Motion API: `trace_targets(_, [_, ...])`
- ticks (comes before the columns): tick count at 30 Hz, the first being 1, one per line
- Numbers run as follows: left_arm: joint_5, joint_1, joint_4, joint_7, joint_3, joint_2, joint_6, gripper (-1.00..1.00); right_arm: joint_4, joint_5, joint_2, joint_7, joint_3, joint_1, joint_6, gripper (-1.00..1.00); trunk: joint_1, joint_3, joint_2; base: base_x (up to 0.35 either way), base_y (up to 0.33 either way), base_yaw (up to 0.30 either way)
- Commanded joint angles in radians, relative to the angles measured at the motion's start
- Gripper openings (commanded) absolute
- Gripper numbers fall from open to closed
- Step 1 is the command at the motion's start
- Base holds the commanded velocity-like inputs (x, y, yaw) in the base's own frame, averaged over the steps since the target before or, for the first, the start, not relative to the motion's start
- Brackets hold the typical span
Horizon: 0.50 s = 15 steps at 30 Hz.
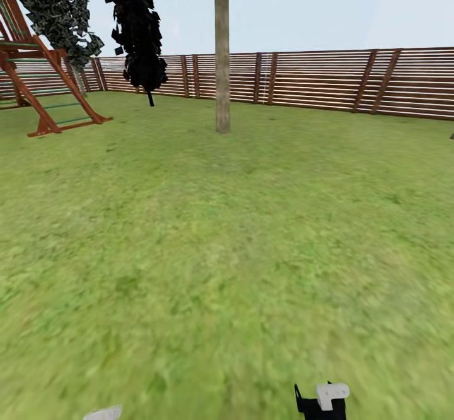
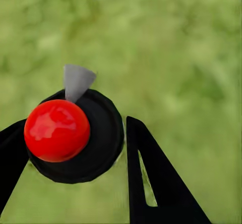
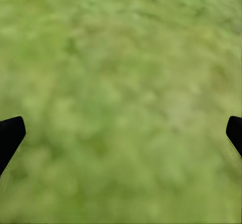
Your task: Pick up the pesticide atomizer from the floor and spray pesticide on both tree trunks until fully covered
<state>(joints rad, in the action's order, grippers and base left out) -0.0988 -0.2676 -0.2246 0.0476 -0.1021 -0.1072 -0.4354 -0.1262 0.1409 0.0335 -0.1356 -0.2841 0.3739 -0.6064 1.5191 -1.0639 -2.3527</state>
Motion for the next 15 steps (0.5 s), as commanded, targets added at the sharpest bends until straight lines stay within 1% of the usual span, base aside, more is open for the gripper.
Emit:
trace_targets(1, [-0.01,-0.001,0.001,-0.002,0.002,0.0,-0.003,-1.0,0.0,0.009,0.0,-0.002,-0.009,0.0,-0.003,1.0,0.0,-0.001,0.0,0.34,0.0,0.003])
trace_targets(11, [-0.01,-0.001,0.001,-0.001,0.002,0.0,-0.003,-1.0,0.0,0.009,0.0,-0.002,-0.009,0.0,-0.003,1.0,0.0,-0.001,0.0,0.34,0.0,0.004])
trace_targets(15, [-0.01,0.0,0.001,-0.001,0.002,0.0,-0.003,-1.0,0.0,0.009,0.0,-0.002,-0.009,0.0,-0.003,1.0,0.0,-0.001,0.0,0.34,0.0,0.184])
